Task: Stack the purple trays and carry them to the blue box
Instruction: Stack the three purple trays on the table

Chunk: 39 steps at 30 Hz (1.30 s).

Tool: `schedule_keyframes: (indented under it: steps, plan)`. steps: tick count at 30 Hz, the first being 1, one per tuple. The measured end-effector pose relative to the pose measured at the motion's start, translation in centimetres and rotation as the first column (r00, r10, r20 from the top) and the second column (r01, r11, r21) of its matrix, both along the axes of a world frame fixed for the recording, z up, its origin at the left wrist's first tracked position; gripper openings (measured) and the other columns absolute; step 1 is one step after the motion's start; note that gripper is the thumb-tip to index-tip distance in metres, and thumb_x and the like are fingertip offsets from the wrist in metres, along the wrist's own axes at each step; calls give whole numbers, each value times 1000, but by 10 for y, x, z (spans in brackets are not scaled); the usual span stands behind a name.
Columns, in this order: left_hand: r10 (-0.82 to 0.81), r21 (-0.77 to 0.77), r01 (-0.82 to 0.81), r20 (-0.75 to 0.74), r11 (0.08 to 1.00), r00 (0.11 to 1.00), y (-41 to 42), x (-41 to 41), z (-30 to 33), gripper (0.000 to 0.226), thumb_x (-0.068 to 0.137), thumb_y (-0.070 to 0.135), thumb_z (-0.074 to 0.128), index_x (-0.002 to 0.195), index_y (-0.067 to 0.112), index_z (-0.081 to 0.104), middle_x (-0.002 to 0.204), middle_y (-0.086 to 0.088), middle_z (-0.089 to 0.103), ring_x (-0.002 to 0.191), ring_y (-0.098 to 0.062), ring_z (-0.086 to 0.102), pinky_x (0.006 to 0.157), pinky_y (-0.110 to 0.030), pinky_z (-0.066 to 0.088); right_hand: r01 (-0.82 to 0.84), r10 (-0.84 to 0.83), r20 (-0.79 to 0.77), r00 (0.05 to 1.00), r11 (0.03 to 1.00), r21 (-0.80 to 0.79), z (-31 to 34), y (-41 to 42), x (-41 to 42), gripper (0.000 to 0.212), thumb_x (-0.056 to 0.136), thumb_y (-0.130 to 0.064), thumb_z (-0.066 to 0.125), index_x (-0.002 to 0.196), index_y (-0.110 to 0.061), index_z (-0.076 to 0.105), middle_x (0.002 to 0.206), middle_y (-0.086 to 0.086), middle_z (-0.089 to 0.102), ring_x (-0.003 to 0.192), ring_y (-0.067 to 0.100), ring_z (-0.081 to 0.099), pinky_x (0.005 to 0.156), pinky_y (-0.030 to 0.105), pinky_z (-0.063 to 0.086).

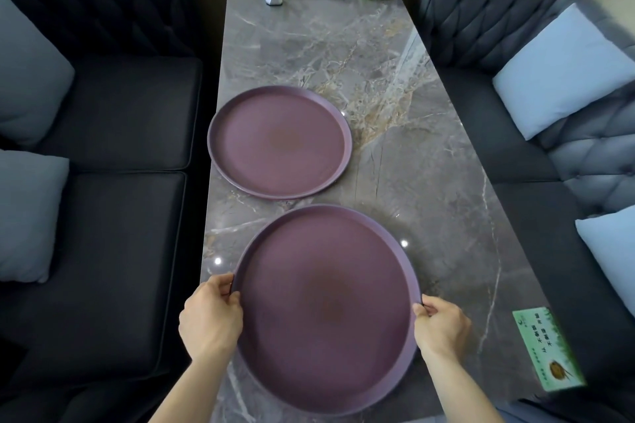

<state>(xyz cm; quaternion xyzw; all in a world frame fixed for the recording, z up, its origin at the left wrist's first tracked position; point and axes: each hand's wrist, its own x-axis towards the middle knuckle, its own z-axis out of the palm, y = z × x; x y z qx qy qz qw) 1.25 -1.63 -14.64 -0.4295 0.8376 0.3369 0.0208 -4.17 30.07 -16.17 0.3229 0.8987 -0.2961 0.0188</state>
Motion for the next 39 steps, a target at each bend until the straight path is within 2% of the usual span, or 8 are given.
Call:
schedule_keyframes:
  steps: [14,18,20,23,25,29,35,39]
  plan:
    - [-3,12,3,44,1000,999,-5,-4,-3,31,82,16,70,109,31,74,94,9,77,93,-25,70,81,-41,55,-8,8,46,999,1000,1,0,0,-5,13,78,-3,77,90,-8,77,84,11,74,87,36,67,81,42,54]
    - [-28,18,26,100,1000,995,-5,-4,-2,28,80,19,66,103,34,68,97,12,73,88,-24,67,76,-39,53,-33,29,144,989,999,25,3,1,-3,10,82,-12,72,80,-20,67,79,4,70,84,31,61,68,35,47]
    - [-37,24,34,123,999,992,-5,-5,-3,27,79,22,63,102,34,62,102,11,68,86,-23,63,73,-38,49,-72,62,210,976,996,43,7,2,-4,8,83,-20,70,85,-25,64,82,3,71,90,32,62,68,35,45]
    - [15,52,-20,98,998,995,-8,-15,-3,30,80,36,65,109,36,59,104,11,65,86,-21,62,74,-38,47,-75,69,117,991,996,55,14,3,-18,21,82,-29,71,103,-27,68,88,-2,70,97,30,63,74,36,45]
    - [74,86,-77,39,993,997,-14,-29,-2,30,81,44,66,109,36,58,100,12,66,88,-20,64,75,-39,48,-92,90,32,995,994,52,22,-1,-44,32,82,-31,70,114,-24,66,94,0,70,91,26,61,76,36,44]
    - [228,177,-215,-58,961,972,-37,-75,-3,20,85,42,65,102,35,59,88,16,66,84,-20,64,79,-43,52,-197,196,-27,980,980,-22,30,-25,-121,31,85,-23,68,116,-16,67,97,6,71,72,18,56,78,34,45]
    - [456,305,-400,-142,865,879,-67,-159,-12,28,83,38,63,110,31,64,88,19,65,83,-11,60,79,-36,43,-288,285,-38,958,945,-157,26,-75,-241,33,85,-28,68,118,-23,67,89,-3,68,80,18,61,80,29,44]
    - [521,338,-449,-162,827,838,-86,-208,-20,44,79,40,66,122,31,59,103,13,69,93,-14,60,86,-34,43,-307,302,-57,951,924,-226,14,-108,-302,45,82,-32,71,125,-25,64,107,1,71,96,18,67,89,29,45]
